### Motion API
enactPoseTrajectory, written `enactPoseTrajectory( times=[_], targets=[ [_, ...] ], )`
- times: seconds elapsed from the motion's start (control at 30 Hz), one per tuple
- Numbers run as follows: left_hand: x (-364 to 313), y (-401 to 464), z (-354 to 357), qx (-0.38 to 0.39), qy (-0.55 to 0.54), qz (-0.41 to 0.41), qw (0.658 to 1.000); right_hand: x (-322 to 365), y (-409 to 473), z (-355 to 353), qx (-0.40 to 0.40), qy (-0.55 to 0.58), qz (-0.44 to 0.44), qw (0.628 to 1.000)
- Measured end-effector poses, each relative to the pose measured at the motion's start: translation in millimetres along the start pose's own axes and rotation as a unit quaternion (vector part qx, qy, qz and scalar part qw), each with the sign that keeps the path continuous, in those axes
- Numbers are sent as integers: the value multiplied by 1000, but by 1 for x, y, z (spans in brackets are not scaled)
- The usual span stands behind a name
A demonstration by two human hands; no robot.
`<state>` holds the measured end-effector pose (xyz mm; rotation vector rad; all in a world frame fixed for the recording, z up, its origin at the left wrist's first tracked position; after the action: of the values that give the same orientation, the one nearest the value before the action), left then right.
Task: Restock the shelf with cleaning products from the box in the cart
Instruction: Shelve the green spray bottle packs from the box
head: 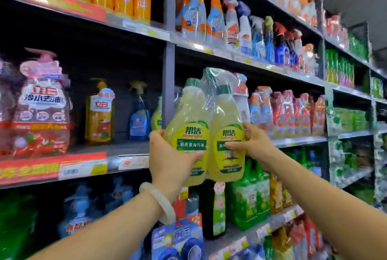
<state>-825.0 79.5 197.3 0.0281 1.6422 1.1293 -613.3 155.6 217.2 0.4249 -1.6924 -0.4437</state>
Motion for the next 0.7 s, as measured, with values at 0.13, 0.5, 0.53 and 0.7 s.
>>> enactPoseTrajectory(
  times=[0.13,0.5,0.53,0.7],
  targets=[
    [0,30,39,-48,24,38,998,-22,71,0,41,37,-18,998],
    [42,93,109,-177,114,36,977,-54,218,34,157,82,-80,981],
    [45,97,112,-185,116,33,975,-53,224,36,160,86,-84,980],
    [40,107,127,-209,170,72,960,-60,248,48,167,109,-99,975]
  ],
)
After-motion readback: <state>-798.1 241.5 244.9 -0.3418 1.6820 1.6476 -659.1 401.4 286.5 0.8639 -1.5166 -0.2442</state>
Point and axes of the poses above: each hand's wrist, its own y-axis towards the middle knuckle, its own z-axis out of the palm, x = y × z, the point moved 6 cm from there along y, towards the middle knuckle, and after that the axes turned 4 degrees about -x, right-handed, at the moved point
